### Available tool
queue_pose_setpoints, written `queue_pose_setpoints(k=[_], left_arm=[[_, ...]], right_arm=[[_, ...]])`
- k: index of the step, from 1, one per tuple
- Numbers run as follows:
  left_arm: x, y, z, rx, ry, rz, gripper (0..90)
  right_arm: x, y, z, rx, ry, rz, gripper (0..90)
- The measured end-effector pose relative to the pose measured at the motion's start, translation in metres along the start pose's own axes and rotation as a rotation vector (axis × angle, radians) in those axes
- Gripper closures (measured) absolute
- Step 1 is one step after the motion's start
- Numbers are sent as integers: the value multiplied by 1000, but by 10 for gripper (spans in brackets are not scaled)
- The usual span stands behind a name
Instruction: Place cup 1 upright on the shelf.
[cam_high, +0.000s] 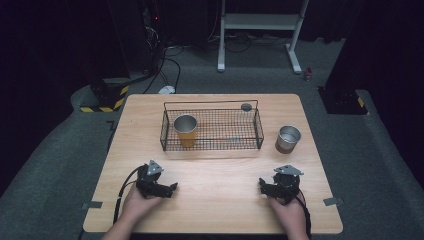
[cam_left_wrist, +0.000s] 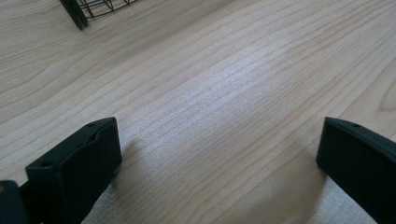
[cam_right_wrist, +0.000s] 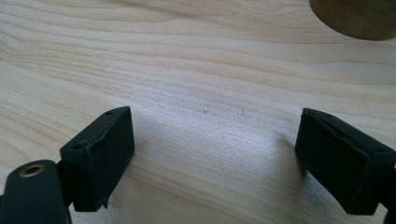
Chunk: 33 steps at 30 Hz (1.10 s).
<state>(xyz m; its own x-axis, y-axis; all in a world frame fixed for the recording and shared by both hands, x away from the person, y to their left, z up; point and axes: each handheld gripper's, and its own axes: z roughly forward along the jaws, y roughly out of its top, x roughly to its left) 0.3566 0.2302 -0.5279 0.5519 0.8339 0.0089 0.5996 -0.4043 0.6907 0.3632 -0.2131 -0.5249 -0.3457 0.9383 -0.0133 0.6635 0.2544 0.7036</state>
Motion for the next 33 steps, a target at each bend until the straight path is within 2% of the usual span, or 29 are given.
queue_pose_setpoints(k=[11, 18, 33], left_arm=[[-3, -3, 0, -22, 14, -13, 6], [-3, -3, 0, -23, 13, -14, 6], [-3, -3, 0, -27, 16, -17, 6]], right_arm=[[-1, 0, -1, 0, 15, -16, 125], [-3, 0, -5, -13, 2, -25, 131], [-16, -2, -13, -52, -10, -3, 127]])
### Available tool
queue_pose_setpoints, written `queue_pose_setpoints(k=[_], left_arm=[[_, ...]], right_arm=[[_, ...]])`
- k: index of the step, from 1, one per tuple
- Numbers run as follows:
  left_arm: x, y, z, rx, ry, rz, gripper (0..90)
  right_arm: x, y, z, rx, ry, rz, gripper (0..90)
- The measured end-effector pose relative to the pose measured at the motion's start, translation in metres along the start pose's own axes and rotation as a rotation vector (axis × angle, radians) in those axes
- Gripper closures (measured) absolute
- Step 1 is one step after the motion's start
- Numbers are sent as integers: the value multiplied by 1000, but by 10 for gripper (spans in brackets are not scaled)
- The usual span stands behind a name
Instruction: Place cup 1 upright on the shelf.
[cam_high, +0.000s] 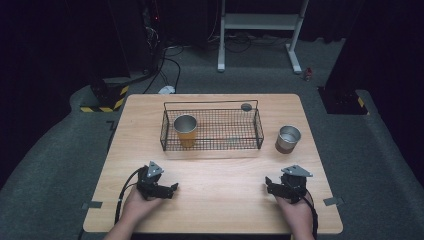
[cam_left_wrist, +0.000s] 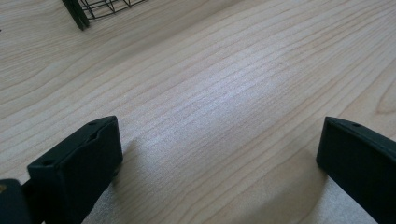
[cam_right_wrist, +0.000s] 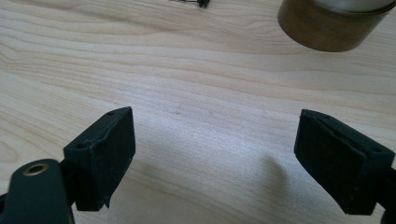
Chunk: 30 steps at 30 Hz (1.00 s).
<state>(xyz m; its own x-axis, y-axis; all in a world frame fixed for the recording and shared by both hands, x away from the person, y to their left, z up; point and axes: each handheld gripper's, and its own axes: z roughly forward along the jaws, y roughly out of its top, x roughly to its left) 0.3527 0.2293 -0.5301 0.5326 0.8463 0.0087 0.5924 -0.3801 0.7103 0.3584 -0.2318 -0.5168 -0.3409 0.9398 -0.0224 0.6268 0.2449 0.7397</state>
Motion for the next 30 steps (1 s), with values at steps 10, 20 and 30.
queue_pose_setpoints(k=[10, 20, 30], left_arm=[[0, 0, 0, 0, -2, 2, 6], [0, 0, 0, 0, -2, 2, 6], [0, 0, 0, 0, -2, 2, 6]], right_arm=[[-8, 0, -3, -18, -10, 15, 124], [-14, 1, -6, -32, -20, 23, 123], [-22, 1, -10, -51, -32, 42, 119]])
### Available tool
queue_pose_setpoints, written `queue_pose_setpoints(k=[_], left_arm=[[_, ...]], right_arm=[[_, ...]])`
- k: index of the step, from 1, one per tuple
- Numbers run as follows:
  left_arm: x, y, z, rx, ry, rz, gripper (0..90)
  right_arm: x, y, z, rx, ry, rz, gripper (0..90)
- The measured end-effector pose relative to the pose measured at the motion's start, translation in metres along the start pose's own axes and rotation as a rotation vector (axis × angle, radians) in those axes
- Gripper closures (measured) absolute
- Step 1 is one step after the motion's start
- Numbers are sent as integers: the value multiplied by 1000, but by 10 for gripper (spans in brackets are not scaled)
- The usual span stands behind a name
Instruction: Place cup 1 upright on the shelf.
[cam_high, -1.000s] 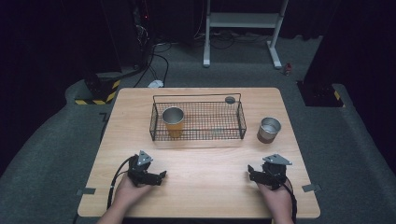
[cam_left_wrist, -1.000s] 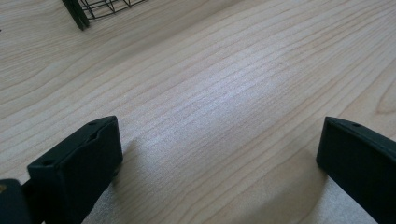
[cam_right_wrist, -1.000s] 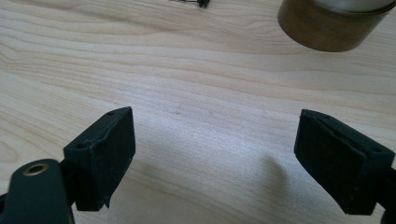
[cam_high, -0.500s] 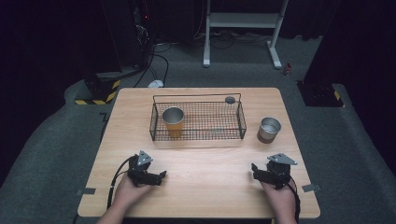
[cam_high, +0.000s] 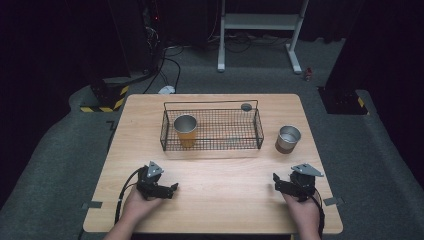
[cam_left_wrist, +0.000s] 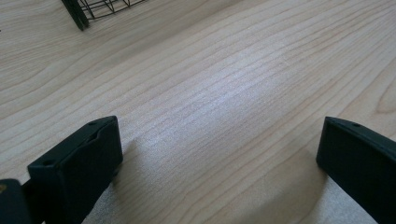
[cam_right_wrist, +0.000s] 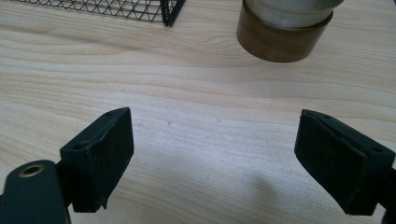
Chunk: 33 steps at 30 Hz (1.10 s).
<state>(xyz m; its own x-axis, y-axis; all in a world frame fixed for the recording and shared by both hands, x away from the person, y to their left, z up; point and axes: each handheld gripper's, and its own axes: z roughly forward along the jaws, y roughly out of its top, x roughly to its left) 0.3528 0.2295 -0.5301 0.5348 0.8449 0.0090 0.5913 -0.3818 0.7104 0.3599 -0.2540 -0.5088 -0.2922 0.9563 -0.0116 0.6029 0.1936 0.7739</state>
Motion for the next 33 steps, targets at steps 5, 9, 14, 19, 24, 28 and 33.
queue_pose_setpoints(k=[5, 9, 14, 19, 24, 28, 33], left_arm=[[0, 0, 0, 4, -1, 3, 6], [0, 0, 0, 3, -1, 4, 6], [0, 0, 0, 4, -2, 2, 6], [0, 0, 0, 4, -2, 3, 6], [0, 0, 0, 5, -2, 2, 6], [0, 0, 0, 5, -2, 2, 6], [0, 0, 0, 5, -2, 3, 6]], right_arm=[[-4, 3, -2, -23, -7, 6, 118], [-4, 6, -2, -28, -9, 14, 118], [-5, 10, -2, -26, -15, 15, 118], [-8, 13, -1, -20, -28, 10, 119], [-10, 18, -1, -31, -28, 21, 119], [-13, 20, -1, -40, -26, 22, 119], [-13, 23, 1, -46, -29, 30, 119]])
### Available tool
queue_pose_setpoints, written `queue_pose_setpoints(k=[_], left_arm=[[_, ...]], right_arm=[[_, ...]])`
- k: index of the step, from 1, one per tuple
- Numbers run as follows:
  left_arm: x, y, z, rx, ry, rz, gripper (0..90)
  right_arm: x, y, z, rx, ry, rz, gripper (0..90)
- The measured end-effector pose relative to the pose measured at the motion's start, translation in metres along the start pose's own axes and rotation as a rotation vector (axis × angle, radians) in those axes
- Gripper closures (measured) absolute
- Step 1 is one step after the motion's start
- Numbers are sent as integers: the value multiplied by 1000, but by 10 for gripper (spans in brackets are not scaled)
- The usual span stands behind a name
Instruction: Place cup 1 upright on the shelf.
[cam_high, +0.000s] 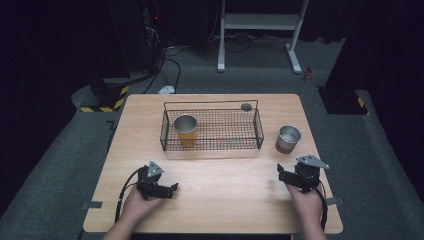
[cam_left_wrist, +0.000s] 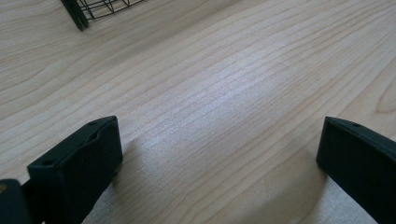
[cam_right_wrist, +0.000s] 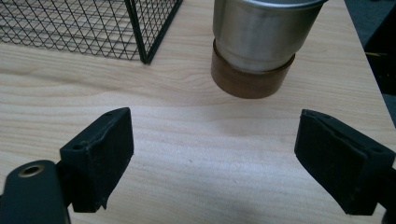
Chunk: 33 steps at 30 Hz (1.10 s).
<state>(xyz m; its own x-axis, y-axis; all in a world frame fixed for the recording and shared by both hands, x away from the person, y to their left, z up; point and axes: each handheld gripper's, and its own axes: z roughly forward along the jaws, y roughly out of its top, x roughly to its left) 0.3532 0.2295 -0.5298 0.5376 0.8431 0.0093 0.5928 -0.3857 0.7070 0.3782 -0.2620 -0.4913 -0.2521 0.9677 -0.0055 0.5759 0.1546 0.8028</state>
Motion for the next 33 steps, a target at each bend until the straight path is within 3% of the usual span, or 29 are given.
queue_pose_setpoints(k=[18, 33], left_arm=[[0, 0, 0, 2, 1, -2, 2], [0, 0, 0, 2, 0, -2, 2]], right_arm=[[-6, 11, 2, 1, 1, 34, 121], [-7, 20, 12, -21, -23, 27, 104]])
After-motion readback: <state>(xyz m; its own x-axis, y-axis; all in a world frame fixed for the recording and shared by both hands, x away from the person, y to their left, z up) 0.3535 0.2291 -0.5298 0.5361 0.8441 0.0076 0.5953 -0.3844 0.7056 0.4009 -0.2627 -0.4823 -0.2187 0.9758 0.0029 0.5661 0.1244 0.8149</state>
